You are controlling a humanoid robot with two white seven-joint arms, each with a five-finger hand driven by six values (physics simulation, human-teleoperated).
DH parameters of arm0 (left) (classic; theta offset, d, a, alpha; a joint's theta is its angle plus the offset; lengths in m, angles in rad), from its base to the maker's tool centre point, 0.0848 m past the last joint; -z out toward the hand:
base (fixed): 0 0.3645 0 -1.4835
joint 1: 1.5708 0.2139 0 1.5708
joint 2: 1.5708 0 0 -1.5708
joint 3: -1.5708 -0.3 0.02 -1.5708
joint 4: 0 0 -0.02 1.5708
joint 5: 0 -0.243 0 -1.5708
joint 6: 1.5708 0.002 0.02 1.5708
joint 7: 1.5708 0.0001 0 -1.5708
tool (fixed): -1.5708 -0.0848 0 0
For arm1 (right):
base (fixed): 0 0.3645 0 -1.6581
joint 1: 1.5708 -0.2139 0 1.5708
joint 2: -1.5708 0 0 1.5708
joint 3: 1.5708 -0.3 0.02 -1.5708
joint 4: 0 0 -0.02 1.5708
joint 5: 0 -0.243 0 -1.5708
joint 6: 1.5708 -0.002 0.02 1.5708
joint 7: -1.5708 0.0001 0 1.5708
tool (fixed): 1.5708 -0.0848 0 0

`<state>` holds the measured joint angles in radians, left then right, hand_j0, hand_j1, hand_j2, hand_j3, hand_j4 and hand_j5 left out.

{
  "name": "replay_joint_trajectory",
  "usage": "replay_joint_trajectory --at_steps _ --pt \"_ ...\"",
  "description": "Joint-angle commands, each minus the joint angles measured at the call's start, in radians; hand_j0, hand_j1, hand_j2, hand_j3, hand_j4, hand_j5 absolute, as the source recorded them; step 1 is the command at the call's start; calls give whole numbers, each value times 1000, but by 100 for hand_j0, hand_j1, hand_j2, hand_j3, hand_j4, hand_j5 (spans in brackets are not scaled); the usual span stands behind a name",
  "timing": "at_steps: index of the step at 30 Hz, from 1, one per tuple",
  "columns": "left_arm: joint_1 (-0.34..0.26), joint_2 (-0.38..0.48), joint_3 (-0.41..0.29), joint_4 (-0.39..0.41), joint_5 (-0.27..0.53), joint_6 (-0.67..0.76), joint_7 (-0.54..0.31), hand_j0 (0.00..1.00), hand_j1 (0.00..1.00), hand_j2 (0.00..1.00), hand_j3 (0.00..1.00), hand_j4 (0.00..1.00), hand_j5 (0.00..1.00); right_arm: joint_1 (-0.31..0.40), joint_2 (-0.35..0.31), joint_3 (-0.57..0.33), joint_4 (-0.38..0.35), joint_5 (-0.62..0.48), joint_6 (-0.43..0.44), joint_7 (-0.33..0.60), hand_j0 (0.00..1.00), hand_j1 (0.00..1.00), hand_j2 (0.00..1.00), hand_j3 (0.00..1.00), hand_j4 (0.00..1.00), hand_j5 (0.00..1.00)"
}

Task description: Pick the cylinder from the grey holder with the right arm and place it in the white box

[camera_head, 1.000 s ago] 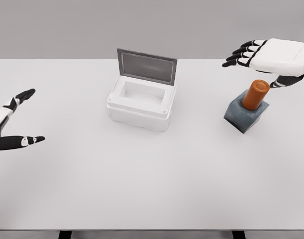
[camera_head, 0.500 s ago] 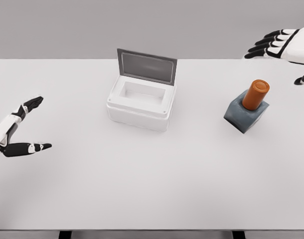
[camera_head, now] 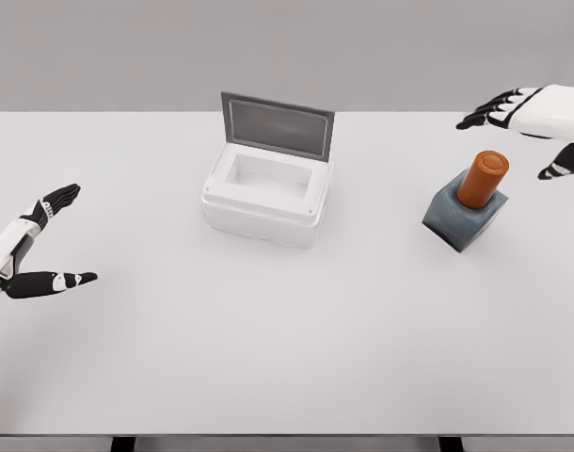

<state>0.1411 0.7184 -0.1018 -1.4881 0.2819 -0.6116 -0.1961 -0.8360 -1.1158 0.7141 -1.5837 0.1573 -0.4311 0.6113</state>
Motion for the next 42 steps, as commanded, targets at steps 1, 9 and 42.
replay_joint_trajectory --at_steps 1,9,42 --pt "0 1 1 2 5 1 0 100 100 100 100 100 100 0 40 25 11 39 3 0 100 100 100 100 100 100" --pt "0 0 1 2 -1 1 0 100 100 100 100 100 100 -5 70 61 34 90 -3 0 100 100 100 100 100 100" --pt "0 -8 1 2 -7 1 0 100 100 100 100 100 100 -5 71 77 90 90 -46 0 45 45 45 45 45 45"
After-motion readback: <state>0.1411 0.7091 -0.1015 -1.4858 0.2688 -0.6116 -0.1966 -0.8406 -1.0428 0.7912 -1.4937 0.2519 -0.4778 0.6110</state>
